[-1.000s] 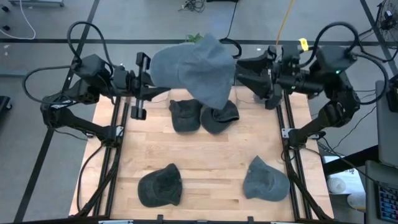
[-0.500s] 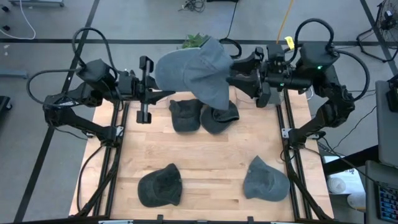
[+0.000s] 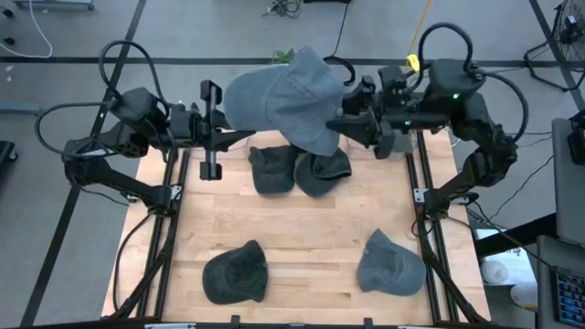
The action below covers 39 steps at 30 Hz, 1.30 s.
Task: Pick & Place hat
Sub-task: Put the top gray cap into the right transparent bin
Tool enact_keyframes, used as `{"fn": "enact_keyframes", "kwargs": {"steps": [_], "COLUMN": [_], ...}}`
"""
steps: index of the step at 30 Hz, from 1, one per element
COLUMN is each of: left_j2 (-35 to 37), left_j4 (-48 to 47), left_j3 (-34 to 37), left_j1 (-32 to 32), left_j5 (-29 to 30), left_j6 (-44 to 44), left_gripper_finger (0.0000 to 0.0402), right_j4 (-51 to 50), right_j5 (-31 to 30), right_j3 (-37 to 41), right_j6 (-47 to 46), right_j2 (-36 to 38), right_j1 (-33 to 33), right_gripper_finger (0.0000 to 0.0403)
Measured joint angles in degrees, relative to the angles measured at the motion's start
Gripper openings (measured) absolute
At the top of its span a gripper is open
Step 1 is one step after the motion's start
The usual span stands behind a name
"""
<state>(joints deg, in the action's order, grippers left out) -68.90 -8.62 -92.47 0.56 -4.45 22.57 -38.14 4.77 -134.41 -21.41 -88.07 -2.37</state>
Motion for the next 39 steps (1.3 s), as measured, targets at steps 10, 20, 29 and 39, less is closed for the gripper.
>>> {"fn": "enact_keyframes", "kwargs": {"steps": [10,20,29,39], "left_j2": [-0.09,-0.09,-0.07,2.01], "left_j4": [-0.68,-0.66,-0.63,-2.74], "left_j3": [0.00,0.00,0.00,-0.02], "left_j1": [0.00,0.00,0.18,2.44], "left_j5": [-0.02,0.08,2.47,6.08], "left_j6": [-1.73,-2.18,-7.41,-20.45], "left_gripper_finger": [0.0009,0.0009,0.0013,0.0130], "right_j4": [2.74,4.07,4.12,8.51], "right_j5": [1.58,1.40,1.65,7.44], "right_j3": [-0.02,1.40,1.40,1.40], "right_j6": [-0.59,0.53,2.48,1.36], "right_j2": [0.09,0.30,0.37,1.89], "right_j1": [-0.25,-0.25,-0.27,-2.19], "right_gripper_finger": [0.0246,0.0026,0.0006,0.0004]}}
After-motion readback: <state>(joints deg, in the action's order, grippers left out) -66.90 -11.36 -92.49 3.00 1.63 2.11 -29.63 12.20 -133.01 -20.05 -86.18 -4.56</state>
